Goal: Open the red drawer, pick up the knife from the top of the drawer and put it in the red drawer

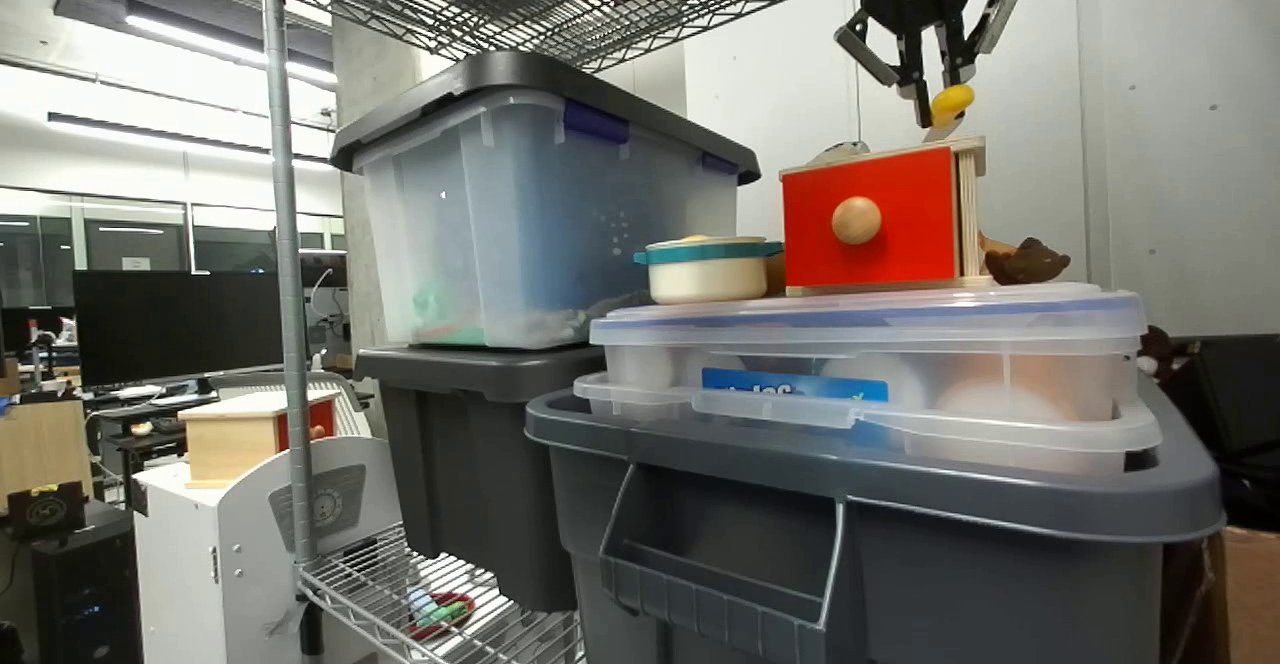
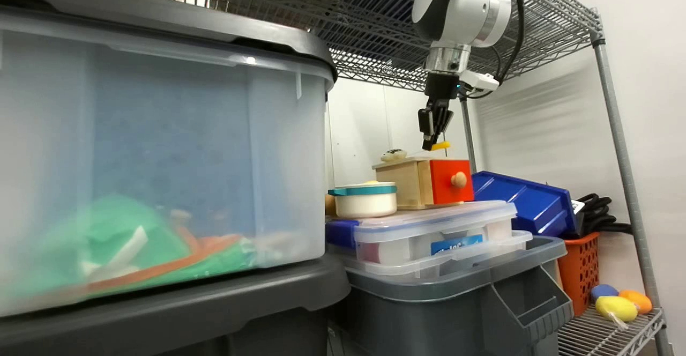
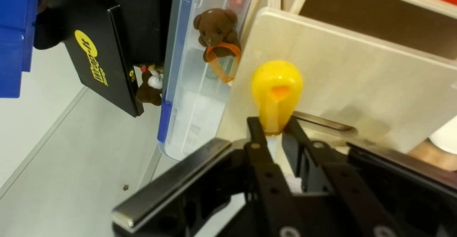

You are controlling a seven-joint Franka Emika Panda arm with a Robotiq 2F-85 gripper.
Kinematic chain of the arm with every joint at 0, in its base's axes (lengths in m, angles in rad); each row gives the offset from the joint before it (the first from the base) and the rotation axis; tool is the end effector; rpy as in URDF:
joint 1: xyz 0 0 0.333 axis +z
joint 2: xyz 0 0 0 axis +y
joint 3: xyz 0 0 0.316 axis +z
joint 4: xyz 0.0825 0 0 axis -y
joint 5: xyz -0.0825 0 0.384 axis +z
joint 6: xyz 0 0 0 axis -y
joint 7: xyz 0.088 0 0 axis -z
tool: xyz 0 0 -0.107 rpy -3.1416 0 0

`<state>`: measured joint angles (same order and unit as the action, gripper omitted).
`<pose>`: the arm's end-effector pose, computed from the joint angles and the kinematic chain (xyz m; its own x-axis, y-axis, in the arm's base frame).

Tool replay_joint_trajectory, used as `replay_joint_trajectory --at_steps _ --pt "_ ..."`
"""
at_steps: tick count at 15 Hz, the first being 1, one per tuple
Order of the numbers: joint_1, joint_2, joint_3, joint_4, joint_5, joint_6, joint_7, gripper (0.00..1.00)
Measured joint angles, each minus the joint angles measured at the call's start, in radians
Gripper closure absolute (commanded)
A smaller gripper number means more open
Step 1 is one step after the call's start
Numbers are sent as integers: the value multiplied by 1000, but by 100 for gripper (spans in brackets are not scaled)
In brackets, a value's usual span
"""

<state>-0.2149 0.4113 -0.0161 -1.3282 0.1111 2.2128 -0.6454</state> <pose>0.7037 -0.1593 0.5516 0.8274 0.3688 0.4235 0.3169 -0.9292 0.1901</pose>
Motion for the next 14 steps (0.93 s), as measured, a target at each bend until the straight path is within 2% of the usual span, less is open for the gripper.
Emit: replay_joint_trajectory --at_steps 14 --pt "0 -49 0 -44 2 -59 0 95"
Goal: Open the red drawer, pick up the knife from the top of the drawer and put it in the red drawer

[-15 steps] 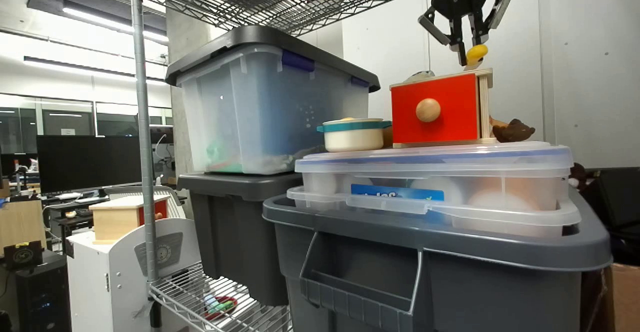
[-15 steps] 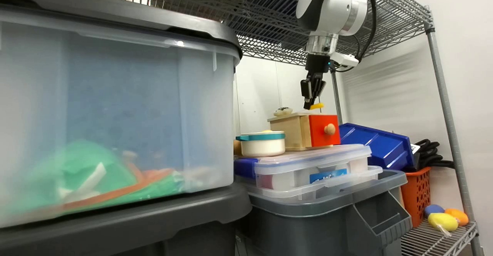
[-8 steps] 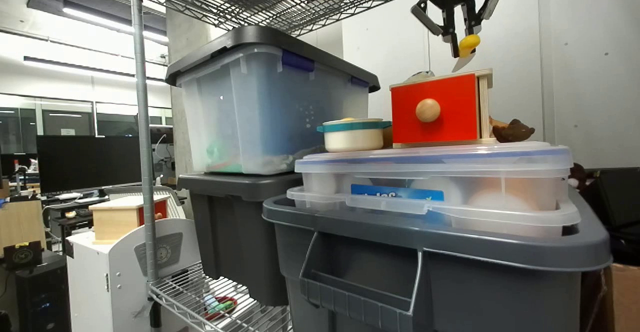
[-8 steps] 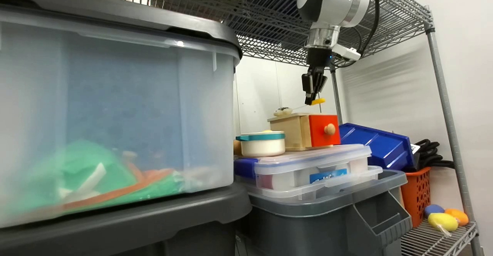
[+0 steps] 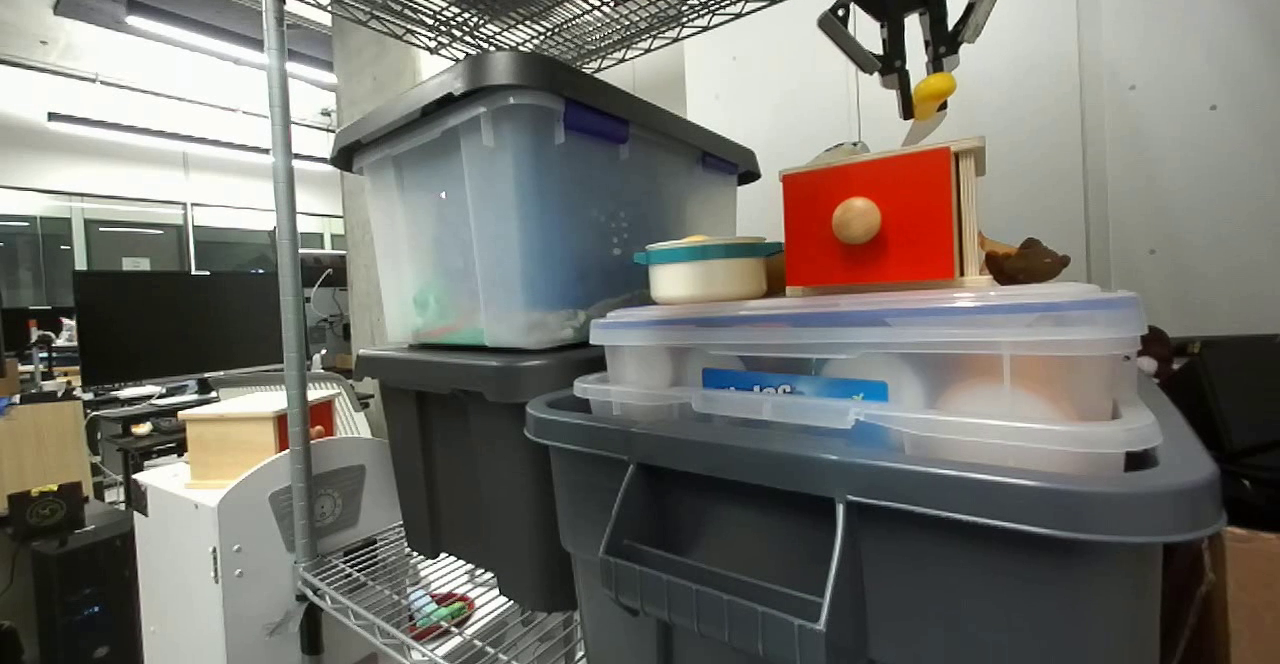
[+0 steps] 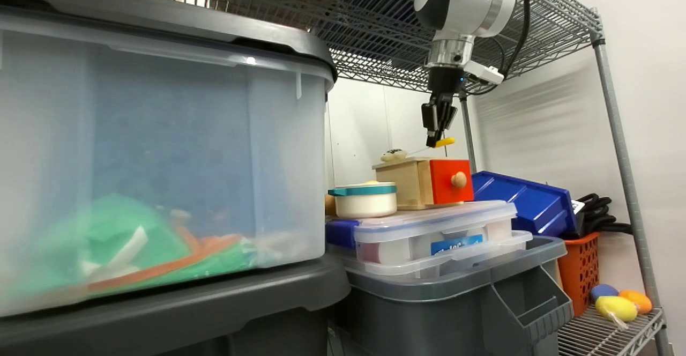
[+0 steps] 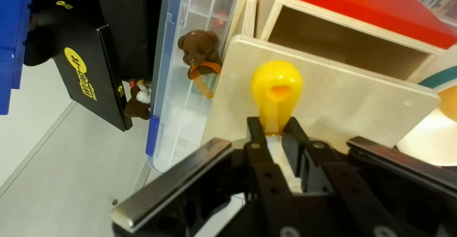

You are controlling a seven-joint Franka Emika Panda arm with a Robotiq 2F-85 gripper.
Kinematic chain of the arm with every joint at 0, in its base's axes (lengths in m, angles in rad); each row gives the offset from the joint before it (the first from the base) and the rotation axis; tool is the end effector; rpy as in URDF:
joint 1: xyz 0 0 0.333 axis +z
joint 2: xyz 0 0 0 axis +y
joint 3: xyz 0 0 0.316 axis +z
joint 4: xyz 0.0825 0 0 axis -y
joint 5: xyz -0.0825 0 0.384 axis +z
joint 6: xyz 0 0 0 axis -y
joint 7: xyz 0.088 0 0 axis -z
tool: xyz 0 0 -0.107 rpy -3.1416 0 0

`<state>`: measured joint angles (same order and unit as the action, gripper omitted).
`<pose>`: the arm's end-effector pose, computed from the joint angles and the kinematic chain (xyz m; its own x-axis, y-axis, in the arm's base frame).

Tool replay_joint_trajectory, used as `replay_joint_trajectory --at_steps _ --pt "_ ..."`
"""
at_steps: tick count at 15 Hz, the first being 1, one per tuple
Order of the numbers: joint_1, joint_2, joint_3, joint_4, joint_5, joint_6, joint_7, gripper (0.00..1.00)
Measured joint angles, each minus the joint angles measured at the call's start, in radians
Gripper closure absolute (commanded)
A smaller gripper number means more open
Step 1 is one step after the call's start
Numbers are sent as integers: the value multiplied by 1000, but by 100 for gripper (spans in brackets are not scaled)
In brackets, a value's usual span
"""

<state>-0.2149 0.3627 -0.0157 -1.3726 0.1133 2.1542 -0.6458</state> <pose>0.6883 -0.1549 0.5560 0.8461 0.3675 0.3862 0.3317 -0.9300 0.1583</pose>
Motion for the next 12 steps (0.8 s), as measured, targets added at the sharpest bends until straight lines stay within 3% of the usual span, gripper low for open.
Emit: replay_joint_trajectory --at_steps 12 --pt "0 20 -5 0 0 -14 0 95"
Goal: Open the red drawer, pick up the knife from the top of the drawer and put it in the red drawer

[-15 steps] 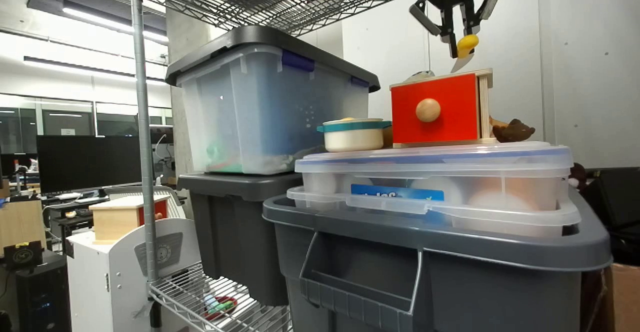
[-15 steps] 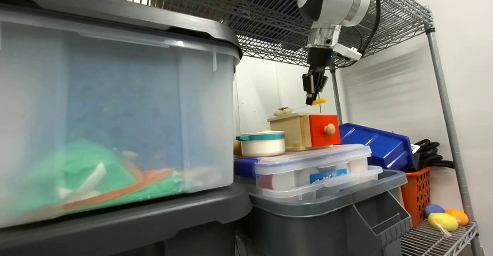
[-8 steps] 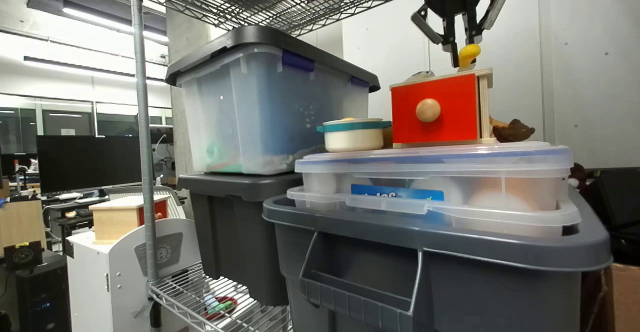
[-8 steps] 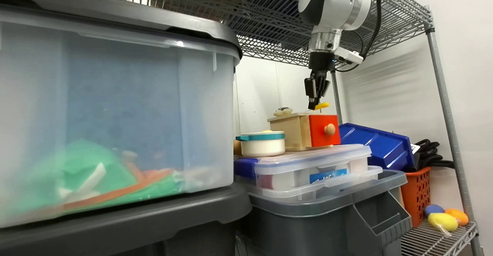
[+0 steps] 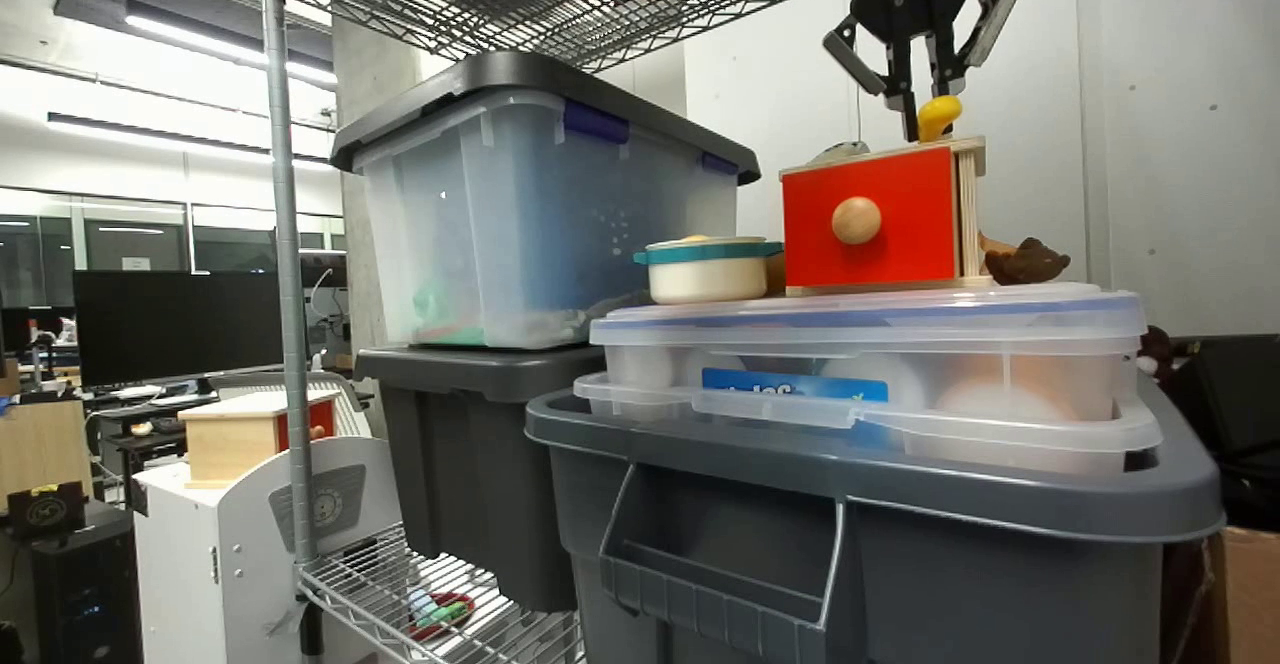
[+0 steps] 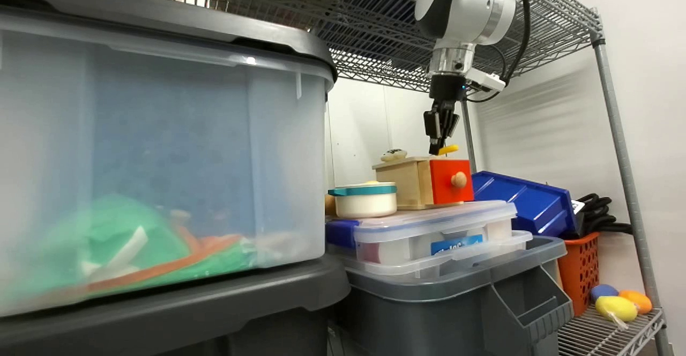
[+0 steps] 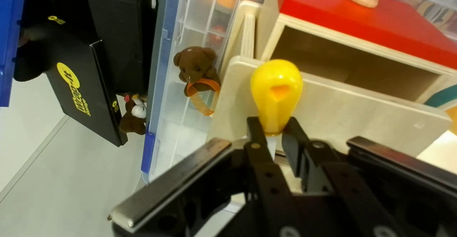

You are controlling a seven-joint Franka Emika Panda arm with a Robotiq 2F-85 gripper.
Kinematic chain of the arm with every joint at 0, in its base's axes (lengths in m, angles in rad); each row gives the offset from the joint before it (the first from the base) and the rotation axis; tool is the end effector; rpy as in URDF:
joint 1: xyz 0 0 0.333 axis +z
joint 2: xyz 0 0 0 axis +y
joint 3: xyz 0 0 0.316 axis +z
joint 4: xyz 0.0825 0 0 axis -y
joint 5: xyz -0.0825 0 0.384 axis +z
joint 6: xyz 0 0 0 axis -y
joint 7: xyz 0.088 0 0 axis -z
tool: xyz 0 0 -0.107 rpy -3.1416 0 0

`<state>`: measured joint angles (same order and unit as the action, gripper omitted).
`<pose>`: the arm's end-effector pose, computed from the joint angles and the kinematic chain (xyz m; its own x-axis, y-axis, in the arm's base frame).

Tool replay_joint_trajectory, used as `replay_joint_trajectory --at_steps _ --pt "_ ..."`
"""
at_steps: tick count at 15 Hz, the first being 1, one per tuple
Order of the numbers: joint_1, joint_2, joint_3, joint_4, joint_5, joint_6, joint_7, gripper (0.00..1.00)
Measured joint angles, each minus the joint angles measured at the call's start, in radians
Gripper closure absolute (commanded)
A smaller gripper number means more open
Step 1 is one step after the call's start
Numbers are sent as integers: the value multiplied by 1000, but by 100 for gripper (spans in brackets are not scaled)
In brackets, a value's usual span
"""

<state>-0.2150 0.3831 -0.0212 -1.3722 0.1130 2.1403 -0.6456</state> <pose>0.6911 -0.1586 0.5401 0.8600 0.3621 0.3597 0.3331 -0.9321 0.1420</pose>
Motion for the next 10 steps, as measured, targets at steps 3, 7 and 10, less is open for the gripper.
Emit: replay_joint_trajectory --at_steps 3,7,10 --pt "0 -12 2 -5 0 0 0 95" --pt "0 -31 3 -26 0 0 0 95" --pt "0 -39 3 -37 0 0 0 95"
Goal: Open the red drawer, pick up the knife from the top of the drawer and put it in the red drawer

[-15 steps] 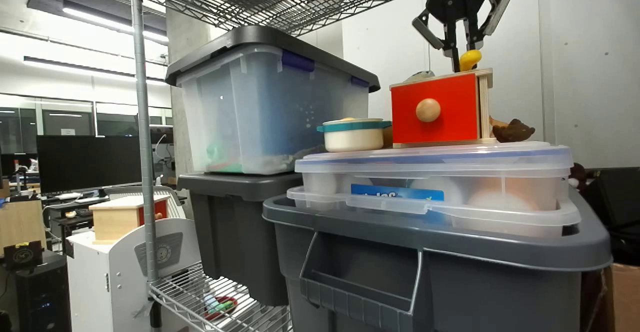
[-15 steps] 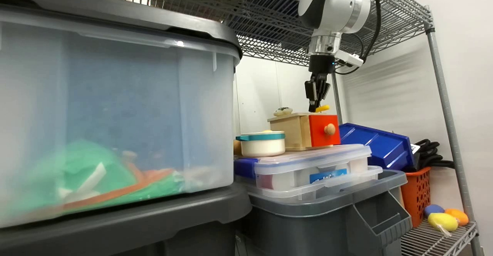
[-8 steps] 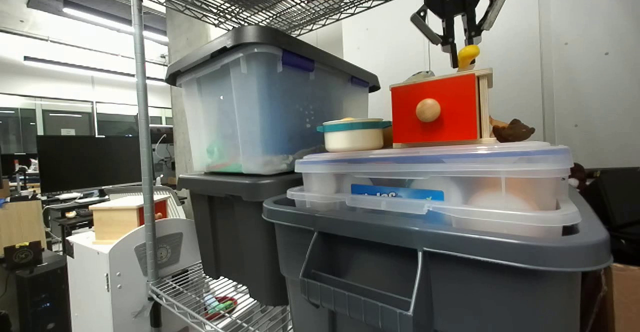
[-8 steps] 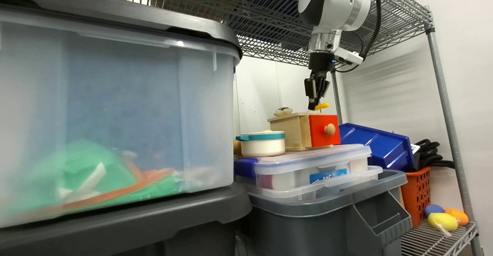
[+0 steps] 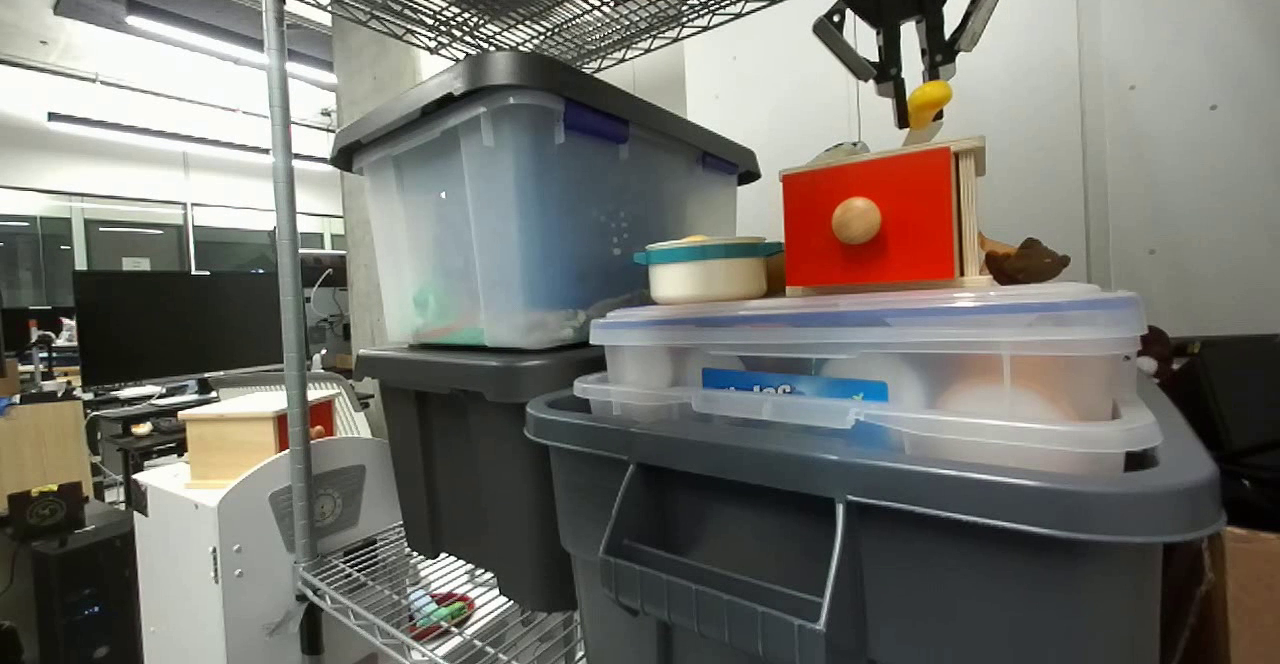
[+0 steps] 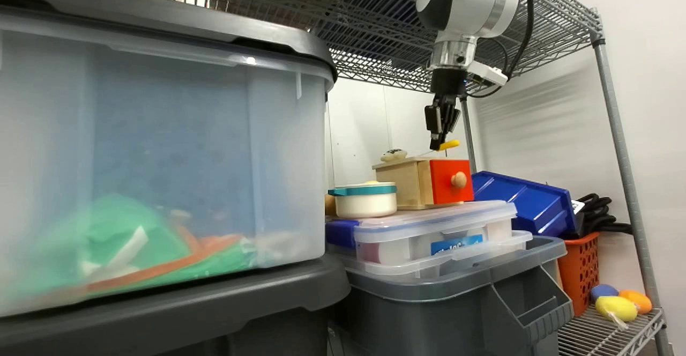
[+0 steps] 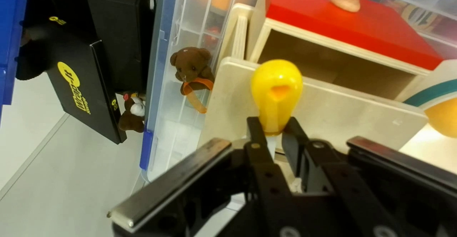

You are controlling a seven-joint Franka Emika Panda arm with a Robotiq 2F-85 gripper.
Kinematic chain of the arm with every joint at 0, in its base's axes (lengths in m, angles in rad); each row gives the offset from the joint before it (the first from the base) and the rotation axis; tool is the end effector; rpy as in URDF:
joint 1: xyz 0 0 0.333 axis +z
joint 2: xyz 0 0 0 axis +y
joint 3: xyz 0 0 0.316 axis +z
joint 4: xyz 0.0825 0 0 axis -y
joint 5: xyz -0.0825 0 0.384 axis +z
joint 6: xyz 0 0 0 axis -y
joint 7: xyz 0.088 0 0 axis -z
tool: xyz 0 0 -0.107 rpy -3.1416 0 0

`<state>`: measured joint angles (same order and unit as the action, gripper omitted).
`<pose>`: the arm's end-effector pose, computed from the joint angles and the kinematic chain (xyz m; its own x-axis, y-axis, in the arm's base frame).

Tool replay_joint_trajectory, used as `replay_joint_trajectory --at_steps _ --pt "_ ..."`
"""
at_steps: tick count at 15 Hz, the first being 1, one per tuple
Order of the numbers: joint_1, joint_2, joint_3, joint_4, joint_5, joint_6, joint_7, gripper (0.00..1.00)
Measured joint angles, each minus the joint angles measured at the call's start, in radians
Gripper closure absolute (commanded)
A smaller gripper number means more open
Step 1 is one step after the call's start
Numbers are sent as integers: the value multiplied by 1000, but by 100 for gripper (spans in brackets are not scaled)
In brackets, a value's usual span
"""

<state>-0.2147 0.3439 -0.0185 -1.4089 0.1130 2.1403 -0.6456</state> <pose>0.6814 -0.1547 0.5488 0.8580 0.3639 0.3625 0.3351 -0.9314 0.1420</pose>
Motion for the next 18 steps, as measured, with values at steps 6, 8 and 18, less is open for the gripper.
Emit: replay_joint_trajectory --at_steps 6,8,18 --pt "0 -9 -3 -16 0 0 0 95" --pt "0 -9 -4 -18 0 0 0 95" --pt "0 -14 -5 -47 0 0 0 95"
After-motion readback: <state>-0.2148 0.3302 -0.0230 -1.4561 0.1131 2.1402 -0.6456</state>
